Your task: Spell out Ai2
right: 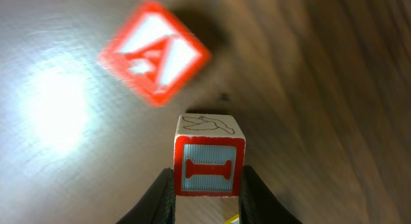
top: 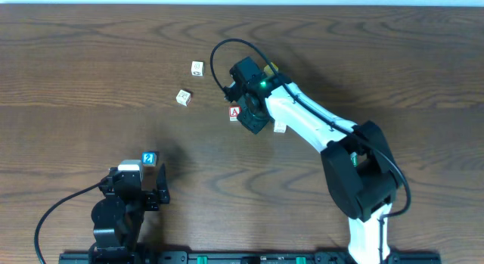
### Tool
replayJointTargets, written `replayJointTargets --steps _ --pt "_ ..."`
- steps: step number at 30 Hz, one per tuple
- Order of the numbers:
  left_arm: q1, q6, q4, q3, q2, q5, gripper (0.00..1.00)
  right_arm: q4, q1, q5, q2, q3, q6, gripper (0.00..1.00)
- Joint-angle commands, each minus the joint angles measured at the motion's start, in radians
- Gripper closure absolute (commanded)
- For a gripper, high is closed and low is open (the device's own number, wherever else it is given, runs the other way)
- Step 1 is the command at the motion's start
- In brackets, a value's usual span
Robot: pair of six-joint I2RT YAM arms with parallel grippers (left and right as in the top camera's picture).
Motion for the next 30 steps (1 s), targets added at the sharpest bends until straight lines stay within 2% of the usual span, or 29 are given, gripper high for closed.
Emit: replayJointTargets --steps 1,15,30 --pt "0.001 -0.004 0.002 -0.017 -0.006 0.000 0.04 -0.002 -0.038 -0.155 -0.060 -0.006 -0.196 0.99" --pt "0.001 -0.004 0.002 -0.017 -0.006 0.000 0.05 -0.121 -0.071 -0.217 -0.064 -0.002 -0.563 0.99" --pt "0.001 -0.004 0.002 -0.017 -0.006 0.000 0.05 -0.113 -0.074 -0.216 -0.063 0.056 -0.800 0.99"
